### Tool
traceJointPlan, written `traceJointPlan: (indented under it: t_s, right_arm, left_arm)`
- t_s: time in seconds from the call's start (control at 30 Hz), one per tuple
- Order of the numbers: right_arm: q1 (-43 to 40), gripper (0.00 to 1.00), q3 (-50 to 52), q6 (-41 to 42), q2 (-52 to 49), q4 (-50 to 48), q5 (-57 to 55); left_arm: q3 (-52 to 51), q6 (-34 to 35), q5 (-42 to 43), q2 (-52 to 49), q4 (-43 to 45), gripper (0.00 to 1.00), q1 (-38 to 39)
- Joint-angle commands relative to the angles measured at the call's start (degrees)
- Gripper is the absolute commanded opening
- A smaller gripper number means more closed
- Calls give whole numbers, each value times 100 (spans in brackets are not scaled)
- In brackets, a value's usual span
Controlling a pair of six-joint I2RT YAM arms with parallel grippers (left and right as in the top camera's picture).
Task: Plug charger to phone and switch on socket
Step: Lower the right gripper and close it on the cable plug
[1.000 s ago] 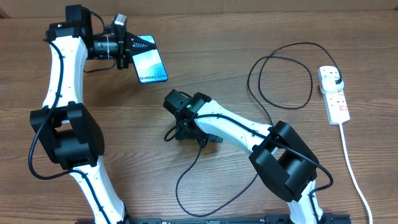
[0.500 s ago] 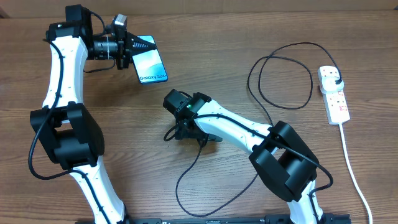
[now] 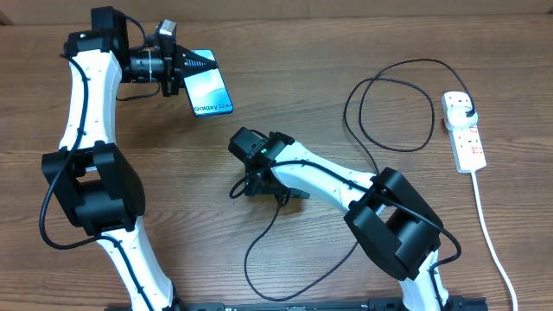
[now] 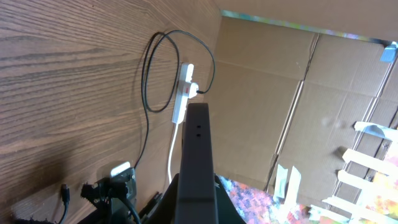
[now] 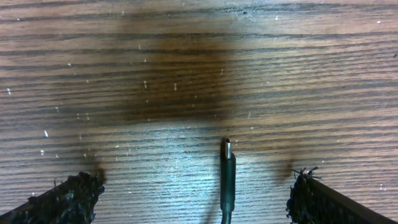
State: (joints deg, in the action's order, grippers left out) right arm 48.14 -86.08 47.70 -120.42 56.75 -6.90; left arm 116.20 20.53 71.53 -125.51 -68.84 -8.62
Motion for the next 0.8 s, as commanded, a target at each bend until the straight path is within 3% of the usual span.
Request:
traceJointPlan:
  t_s: [0.0,0.13,0.3,0.5,0.77]
  right_arm:
    - [0,100,68,-68,-15,-37,-105]
    - [0,96,212,-66,-15,-162,-101]
    - [0,79,245,-66,-15,-192,-79]
    - [0,67,245,-68,-15,-160,-52]
    - [2,27,245,-24,-15,-142,-37]
  left_arm:
    - [85,-127,151,4,-15,4,11]
    - [85,-129,151,4,-17,4,11]
    - [85,-129,151,4,-17,4,11]
    - [85,-129,151,4,-17,4,11]
    - [85,-127,151,4,-17,4,11]
